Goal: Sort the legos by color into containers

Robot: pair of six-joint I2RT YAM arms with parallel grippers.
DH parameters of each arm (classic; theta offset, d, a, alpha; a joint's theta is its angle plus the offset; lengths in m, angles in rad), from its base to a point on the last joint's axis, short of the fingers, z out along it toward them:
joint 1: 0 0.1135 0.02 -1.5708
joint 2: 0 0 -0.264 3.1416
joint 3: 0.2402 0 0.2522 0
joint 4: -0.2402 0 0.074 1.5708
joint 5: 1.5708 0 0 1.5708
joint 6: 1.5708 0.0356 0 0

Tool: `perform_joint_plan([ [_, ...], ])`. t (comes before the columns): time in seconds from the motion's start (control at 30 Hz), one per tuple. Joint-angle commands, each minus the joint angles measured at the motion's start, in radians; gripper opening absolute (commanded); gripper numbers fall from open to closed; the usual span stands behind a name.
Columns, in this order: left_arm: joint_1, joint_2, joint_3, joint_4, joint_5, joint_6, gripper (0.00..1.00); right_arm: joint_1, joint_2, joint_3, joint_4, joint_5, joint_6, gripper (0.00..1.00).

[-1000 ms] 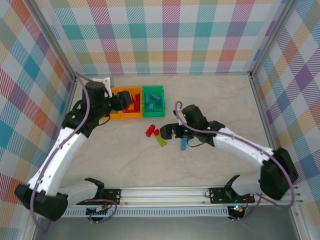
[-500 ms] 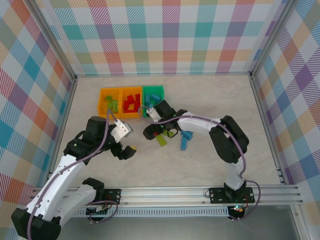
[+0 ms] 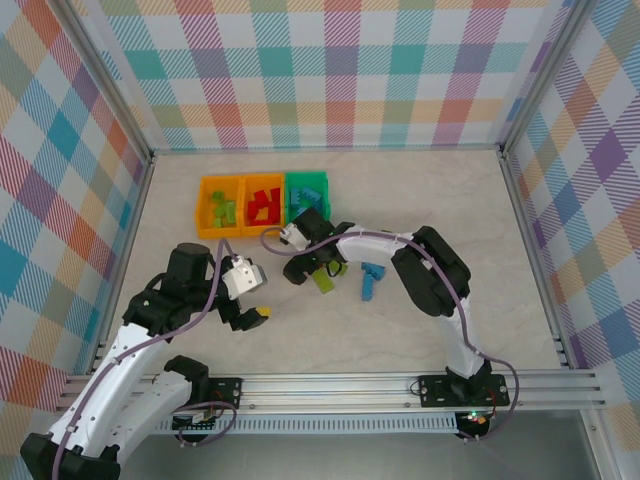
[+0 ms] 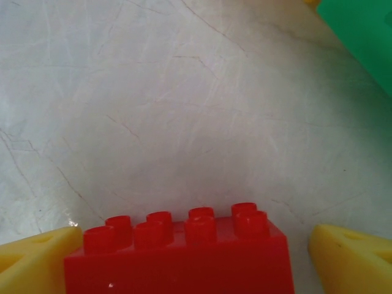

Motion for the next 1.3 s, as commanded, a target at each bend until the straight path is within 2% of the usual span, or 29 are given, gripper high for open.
perform_joint_plan([
  [0.0, -0.002, 0.006, -0.012, 0.023, 0.049, 0.033, 1.0, 0.001, 0.013, 0.03, 0.0, -0.002, -0.035, 0.87],
  [0.1, -0.002, 0.004, -0.012, 0.023, 0.052, 0.033, 1.0, 0.001, 0.02, 0.043, -0.013, -0.026, -0.037, 0.71],
  [0.17, -0.002, -0.004, -0.01, 0.027, 0.046, 0.03, 1.0, 0.001, 0.016, 0.05, -0.029, -0.029, -0.025, 0.57],
  [0.23, -0.002, -0.029, -0.011, 0.061, 0.044, -0.002, 1.0, 0.004, -0.005, 0.057, -0.048, -0.035, -0.015, 0.5],
  [0.33, 0.002, -0.083, -0.031, 0.155, -0.023, -0.109, 1.0, 0.017, -0.09, 0.043, -0.036, -0.049, 0.007, 0.48],
  [0.43, 0.013, -0.114, -0.028, 0.217, -0.11, -0.217, 1.0, 0.019, -0.19, 0.012, 0.061, -0.08, 0.041, 0.51],
  [0.53, 0.025, -0.14, -0.005, 0.239, -0.159, -0.278, 1.0, 0.017, -0.223, 0.017, 0.193, -0.024, 0.071, 0.5],
  [0.67, 0.036, -0.196, -0.034, 0.302, -0.208, -0.31, 1.0, 0.009, -0.115, 0.153, 0.276, 0.084, 0.074, 0.49],
  [0.8, 0.036, -0.238, -0.076, 0.357, -0.241, -0.318, 1.0, 0.003, 0.035, 0.327, 0.296, 0.118, 0.018, 0.49],
  [0.97, 0.036, -0.203, -0.072, 0.356, -0.213, -0.325, 1.0, -0.013, 0.214, 0.56, 0.215, 0.106, -0.061, 0.58],
  [1.03, 0.036, -0.187, -0.068, 0.358, -0.205, -0.329, 1.0, -0.018, 0.259, 0.638, 0.172, 0.102, -0.074, 0.7],
  [1.1, 0.036, -0.176, -0.07, 0.362, -0.193, -0.33, 1.0, -0.021, 0.288, 0.697, 0.126, 0.097, -0.092, 0.89],
  [1.17, 0.036, -0.168, -0.07, 0.365, -0.192, -0.333, 1.0, -0.02, 0.286, 0.713, 0.096, 0.09, -0.102, 0.93],
  [1.27, 0.036, -0.165, -0.068, 0.366, -0.202, -0.338, 1.0, -0.02, 0.222, 0.661, 0.079, 0.104, -0.097, 0.93],
])
